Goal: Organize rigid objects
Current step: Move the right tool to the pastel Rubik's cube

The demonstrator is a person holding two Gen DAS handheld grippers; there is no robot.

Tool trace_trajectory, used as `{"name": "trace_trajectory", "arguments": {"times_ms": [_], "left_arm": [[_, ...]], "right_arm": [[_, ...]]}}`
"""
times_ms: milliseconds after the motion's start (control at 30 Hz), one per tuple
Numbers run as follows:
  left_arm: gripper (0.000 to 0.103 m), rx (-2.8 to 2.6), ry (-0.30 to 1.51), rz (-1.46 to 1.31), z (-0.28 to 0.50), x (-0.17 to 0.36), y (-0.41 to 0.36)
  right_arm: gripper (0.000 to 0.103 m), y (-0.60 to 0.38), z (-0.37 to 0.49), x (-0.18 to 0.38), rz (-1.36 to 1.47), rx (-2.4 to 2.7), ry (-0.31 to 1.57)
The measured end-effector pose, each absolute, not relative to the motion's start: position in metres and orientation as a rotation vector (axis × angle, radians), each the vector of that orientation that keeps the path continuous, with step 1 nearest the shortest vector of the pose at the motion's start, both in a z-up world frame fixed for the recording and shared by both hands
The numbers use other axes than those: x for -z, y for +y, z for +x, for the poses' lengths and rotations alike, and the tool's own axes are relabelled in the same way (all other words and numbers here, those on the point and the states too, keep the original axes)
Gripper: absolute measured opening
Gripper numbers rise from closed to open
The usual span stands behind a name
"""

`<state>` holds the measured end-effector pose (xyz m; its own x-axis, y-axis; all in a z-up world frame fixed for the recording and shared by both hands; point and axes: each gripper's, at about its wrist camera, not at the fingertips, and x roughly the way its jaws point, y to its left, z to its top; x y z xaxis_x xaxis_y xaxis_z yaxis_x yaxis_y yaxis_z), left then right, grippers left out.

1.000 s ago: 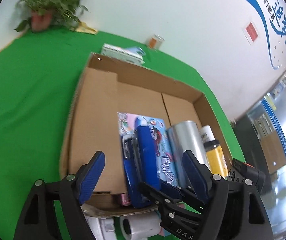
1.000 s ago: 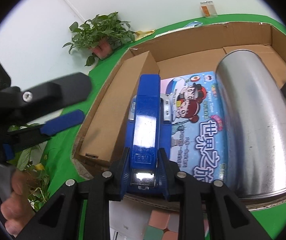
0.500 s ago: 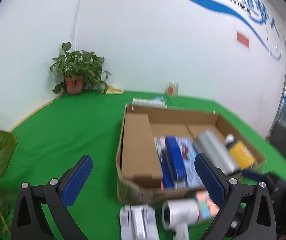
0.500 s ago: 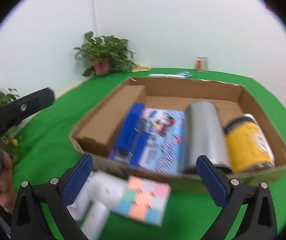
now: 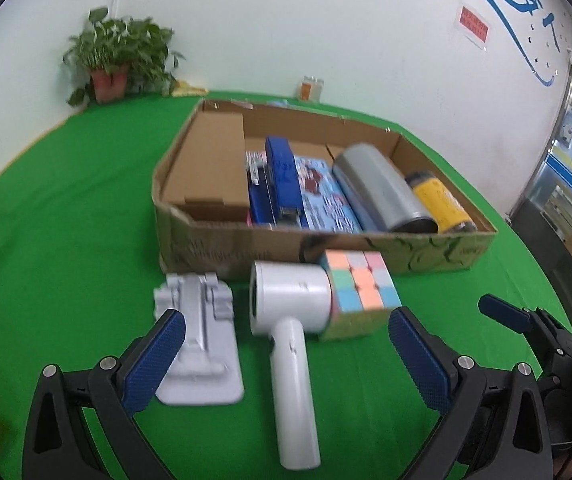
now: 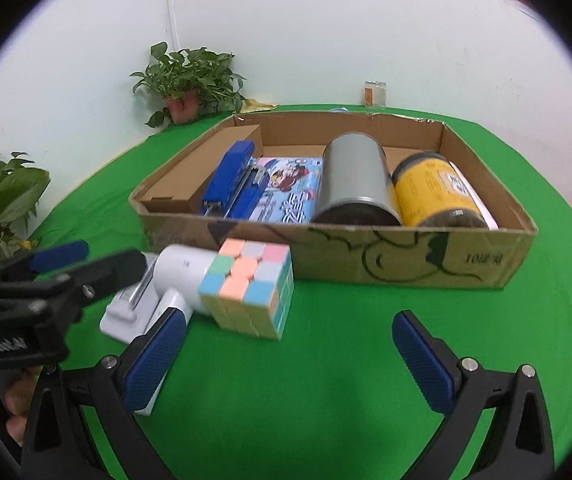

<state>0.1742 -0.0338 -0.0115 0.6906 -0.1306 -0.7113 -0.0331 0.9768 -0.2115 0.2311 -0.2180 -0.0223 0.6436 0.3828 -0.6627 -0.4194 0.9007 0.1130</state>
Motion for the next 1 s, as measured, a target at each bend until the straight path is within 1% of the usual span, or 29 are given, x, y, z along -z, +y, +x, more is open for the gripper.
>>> {"name": "trace_trajectory", "arguments": {"times_ms": [33, 67, 100, 133, 200, 233, 267, 333, 367, 500, 667, 767, 833, 867, 900, 967, 1000], "left_arm": [[0.099, 0.064, 0.839, -0.231, 0.173, 0.019, -0.036], [0.093, 0.072, 0.863, -0.245, 0.173, 0.025, -0.036], [0.084, 0.081, 0.885, -0.259, 0.172, 0.030, -0.037], [0.078, 0.096, 0.918, -0.280, 0.171, 0.037, -0.039], [0.058, 0.111, 0.975, -0.312, 0.171, 0.051, -0.041], [0.052, 0.117, 1.009, -0.338, 0.171, 0.059, -0.042], [0.043, 0.127, 1.033, -0.363, 0.170, 0.066, -0.043], [0.033, 0.112, 1.066, -0.380, 0.167, 0.078, -0.046], [0.026, 0.104, 1.078, -0.379, 0.166, 0.081, -0.047], [0.025, 0.099, 1.083, -0.367, 0.162, 0.082, -0.054], [0.025, 0.116, 1.129, -0.379, 0.156, 0.081, -0.073], [0.028, 0.154, 1.160, -0.392, 0.150, 0.076, -0.095], [0.038, 0.210, 1.183, -0.410, 0.146, 0.076, -0.111], [0.054, 0.238, 1.181, -0.422, 0.144, 0.076, -0.117], [0.066, 0.257, 1.171, -0.432, 0.144, 0.074, -0.120], [0.073, 0.255, 1.144, -0.446, 0.143, 0.071, -0.120], [0.073, 0.253, 1.137, -0.462, 0.145, 0.070, -0.118]], "right_arm": [[0.103, -0.221, 0.228, 0.024, -0.050, -0.465, 0.745], [0.103, -0.223, 0.226, 0.026, -0.045, -0.476, 0.751], [0.103, -0.226, 0.224, 0.027, -0.041, -0.485, 0.757], [0.103, -0.228, 0.221, 0.029, -0.042, -0.494, 0.760], [0.103, -0.236, 0.213, 0.032, -0.044, -0.512, 0.766], [0.103, -0.240, 0.210, 0.034, -0.041, -0.518, 0.774], [0.103, -0.245, 0.207, 0.036, -0.033, -0.522, 0.785], [0.103, -0.255, 0.203, 0.039, -0.008, -0.536, 0.806], [0.103, -0.257, 0.202, 0.041, 0.001, -0.541, 0.813], [0.103, -0.268, 0.195, 0.045, 0.027, -0.564, 0.831], [0.102, -0.265, 0.183, 0.050, -0.015, -0.624, 0.840], [0.102, -0.270, 0.171, 0.048, -0.026, -0.681, 0.827], [0.102, -0.278, 0.164, 0.046, -0.037, -0.699, 0.813], [0.102, -0.283, 0.160, 0.045, -0.042, -0.703, 0.808], [0.102, -0.287, 0.158, 0.044, -0.046, -0.704, 0.802], [0.102, -0.292, 0.155, 0.042, -0.048, -0.705, 0.800], [0.102, -0.292, 0.156, 0.043, -0.046, -0.709, 0.802]]}}
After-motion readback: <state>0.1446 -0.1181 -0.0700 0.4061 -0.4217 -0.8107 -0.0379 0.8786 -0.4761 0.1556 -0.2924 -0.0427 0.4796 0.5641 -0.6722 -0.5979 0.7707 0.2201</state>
